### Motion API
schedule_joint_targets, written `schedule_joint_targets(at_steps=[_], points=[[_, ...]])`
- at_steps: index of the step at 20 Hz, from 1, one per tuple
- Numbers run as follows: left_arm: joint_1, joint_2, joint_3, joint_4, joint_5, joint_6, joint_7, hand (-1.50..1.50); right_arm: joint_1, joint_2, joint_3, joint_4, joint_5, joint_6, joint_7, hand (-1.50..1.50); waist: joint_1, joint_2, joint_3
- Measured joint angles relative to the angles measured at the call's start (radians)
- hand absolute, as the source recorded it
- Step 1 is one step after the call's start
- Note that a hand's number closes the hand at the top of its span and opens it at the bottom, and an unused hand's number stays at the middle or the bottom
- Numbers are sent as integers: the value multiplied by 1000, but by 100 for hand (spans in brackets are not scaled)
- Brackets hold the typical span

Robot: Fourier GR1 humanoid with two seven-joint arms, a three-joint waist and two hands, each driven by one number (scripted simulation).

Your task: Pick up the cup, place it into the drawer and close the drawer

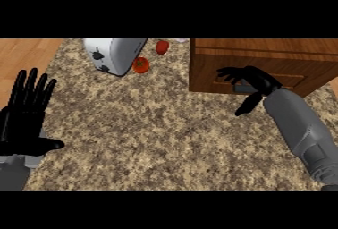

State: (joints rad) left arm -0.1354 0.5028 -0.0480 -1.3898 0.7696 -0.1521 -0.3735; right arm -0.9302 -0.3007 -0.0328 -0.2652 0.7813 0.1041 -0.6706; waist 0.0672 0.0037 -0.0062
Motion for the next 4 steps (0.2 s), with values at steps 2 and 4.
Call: schedule_joint_targets(at_steps=[2,4], points=[[-4,-3,-1,-7,-5,5,2,-150,-5,-5,-4,21,-2,14,-15,-150,3,0,1],[-11,-6,-1,-15,-8,15,8,-150,-1,-3,-13,39,-9,13,-28,-150,7,1,3]])
